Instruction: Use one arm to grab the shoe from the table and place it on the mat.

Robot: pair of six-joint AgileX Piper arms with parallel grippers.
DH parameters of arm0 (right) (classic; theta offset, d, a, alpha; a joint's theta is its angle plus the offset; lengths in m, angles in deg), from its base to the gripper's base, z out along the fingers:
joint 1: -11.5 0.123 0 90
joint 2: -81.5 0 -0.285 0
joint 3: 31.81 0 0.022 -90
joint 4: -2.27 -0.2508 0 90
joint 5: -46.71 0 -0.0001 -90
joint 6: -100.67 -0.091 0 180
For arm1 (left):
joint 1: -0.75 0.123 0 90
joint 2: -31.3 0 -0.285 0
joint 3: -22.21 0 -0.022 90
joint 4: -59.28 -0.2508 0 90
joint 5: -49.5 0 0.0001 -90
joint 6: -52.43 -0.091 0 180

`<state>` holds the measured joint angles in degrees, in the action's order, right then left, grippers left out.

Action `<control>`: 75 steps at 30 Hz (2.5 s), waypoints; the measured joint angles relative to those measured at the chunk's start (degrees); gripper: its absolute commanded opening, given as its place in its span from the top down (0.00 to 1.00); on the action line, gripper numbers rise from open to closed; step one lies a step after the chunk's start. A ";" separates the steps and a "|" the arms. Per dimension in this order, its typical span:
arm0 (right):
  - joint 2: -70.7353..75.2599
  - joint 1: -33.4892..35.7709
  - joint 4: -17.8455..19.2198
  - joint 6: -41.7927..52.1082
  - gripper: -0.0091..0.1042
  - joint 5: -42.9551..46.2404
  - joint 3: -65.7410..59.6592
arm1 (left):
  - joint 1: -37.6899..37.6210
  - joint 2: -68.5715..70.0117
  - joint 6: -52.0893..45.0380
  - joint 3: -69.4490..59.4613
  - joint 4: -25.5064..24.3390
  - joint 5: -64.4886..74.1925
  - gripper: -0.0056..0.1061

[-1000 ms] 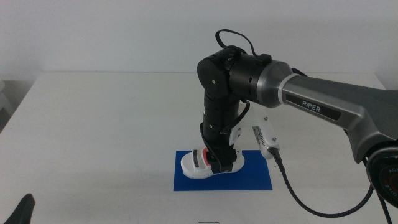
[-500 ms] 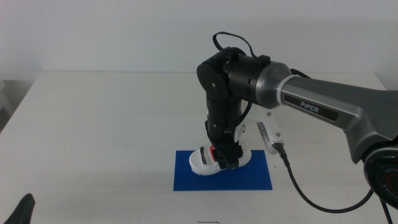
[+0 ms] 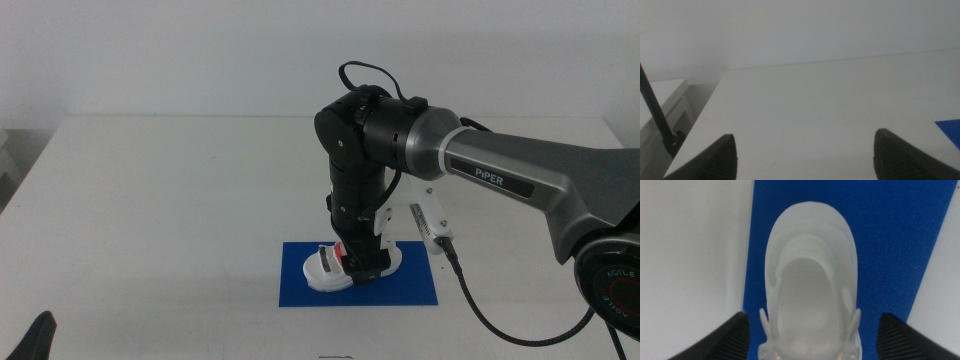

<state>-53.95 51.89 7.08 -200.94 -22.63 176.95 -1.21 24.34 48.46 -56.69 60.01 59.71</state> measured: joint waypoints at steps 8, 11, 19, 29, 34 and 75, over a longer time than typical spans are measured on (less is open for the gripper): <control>5.36 -0.06 -0.68 12.01 0.20 0.00 0.00 | 0.00 0.00 0.00 0.00 0.00 0.00 0.11; 12.06 -0.18 -0.56 33.07 0.20 -0.14 0.00 | 0.00 0.00 0.00 0.00 0.00 0.00 0.11; 28.94 -0.18 -0.43 87.08 0.20 -1.87 0.00 | 0.00 0.00 0.00 0.00 0.00 0.00 0.11; 47.65 -4.35 6.06 112.90 0.20 0.99 -8.08 | 0.00 0.00 0.00 0.00 0.00 0.00 0.11; 63.28 -10.70 7.89 107.79 0.20 12.14 -26.56 | 0.00 0.00 0.00 0.00 0.00 0.00 0.11; 123.89 -38.62 0.35 117.66 0.09 67.06 -103.13 | 0.00 0.00 0.00 0.00 0.00 0.00 0.11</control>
<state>69.94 13.27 7.43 -83.29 44.43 73.83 -1.21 24.34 48.46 -56.69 60.01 59.71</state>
